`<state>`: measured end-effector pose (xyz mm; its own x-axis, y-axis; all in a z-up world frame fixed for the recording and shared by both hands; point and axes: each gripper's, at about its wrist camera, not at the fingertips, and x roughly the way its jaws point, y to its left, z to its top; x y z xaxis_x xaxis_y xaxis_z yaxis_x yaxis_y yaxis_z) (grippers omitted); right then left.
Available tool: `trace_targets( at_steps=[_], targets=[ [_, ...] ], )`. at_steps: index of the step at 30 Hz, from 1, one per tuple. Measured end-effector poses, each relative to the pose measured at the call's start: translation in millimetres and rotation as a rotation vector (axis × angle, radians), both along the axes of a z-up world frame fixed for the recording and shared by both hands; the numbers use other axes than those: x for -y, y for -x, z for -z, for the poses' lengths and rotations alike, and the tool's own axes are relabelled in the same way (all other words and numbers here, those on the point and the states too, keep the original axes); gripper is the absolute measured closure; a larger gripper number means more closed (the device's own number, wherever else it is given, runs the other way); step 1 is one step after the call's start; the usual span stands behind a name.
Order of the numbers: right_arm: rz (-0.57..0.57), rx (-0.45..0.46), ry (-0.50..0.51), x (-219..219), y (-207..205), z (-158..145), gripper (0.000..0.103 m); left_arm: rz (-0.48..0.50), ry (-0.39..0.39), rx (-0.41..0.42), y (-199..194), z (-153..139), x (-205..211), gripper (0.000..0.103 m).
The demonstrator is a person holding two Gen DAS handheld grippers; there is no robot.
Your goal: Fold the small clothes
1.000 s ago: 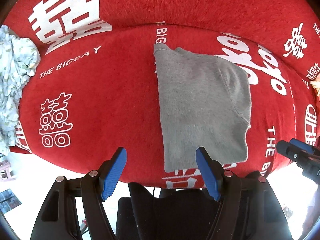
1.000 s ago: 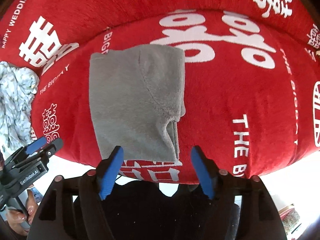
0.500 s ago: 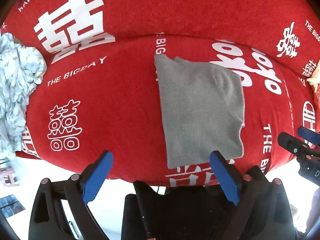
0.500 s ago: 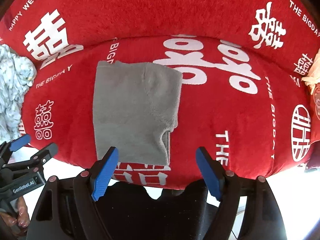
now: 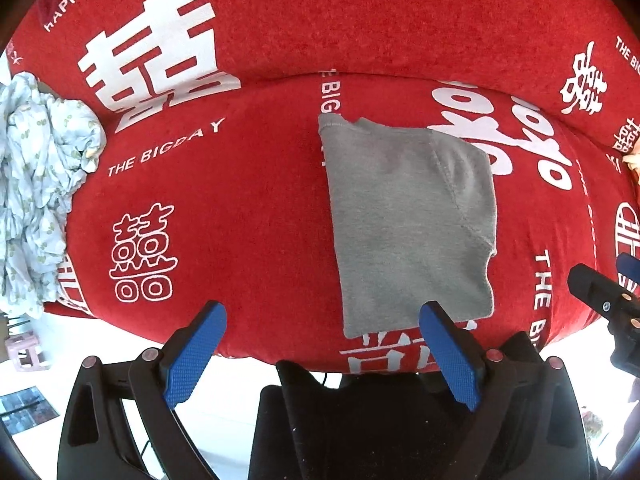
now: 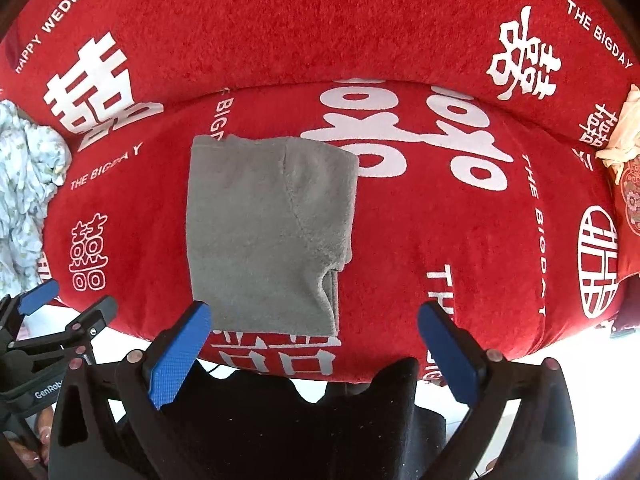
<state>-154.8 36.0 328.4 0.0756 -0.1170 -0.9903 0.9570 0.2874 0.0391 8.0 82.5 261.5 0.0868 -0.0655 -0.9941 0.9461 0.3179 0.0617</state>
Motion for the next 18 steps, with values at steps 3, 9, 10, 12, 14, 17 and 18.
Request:
trace_targets(
  at_steps=[3,9,10,12,14,17,18],
  targets=[
    [-0.003,-0.001,-0.001,-1.2,-0.7,-0.9,0.0,0.0,-0.004,0.007,1.8,0.5,-0.3,0.005],
    [-0.012,-0.006,-0.006,-4.0,-3.0,-1.5,0.0,-0.009,-0.012,0.006,2.3,1.1,-1.8,0.005],
    [-0.011,-0.007,-0.006,-4.4,-3.1,-1.7,0.0,-0.01,-0.012,0.01,2.3,1.0,-2.0,0.005],
    [-0.011,-0.008,-0.005,-4.1,-3.1,-1.5,0.0,-0.013,-0.011,0.013,2.3,0.2,-3.0,0.005],
    [-0.009,-0.007,-0.003,-4.3,-2.8,-1.7,0.0,-0.017,-0.009,0.014,1.0,-0.5,-3.8,0.005],
    [-0.006,-0.006,-0.001,-5.3,-2.7,-1.7,0.0,-0.024,-0.009,0.009,-1.3,-0.8,-4.9,0.005],
    [-0.007,-0.006,-0.001,-5.9,-2.6,-1.6,0.0,-0.026,-0.009,0.008,-1.9,-0.8,-5.3,0.005]
  ],
)
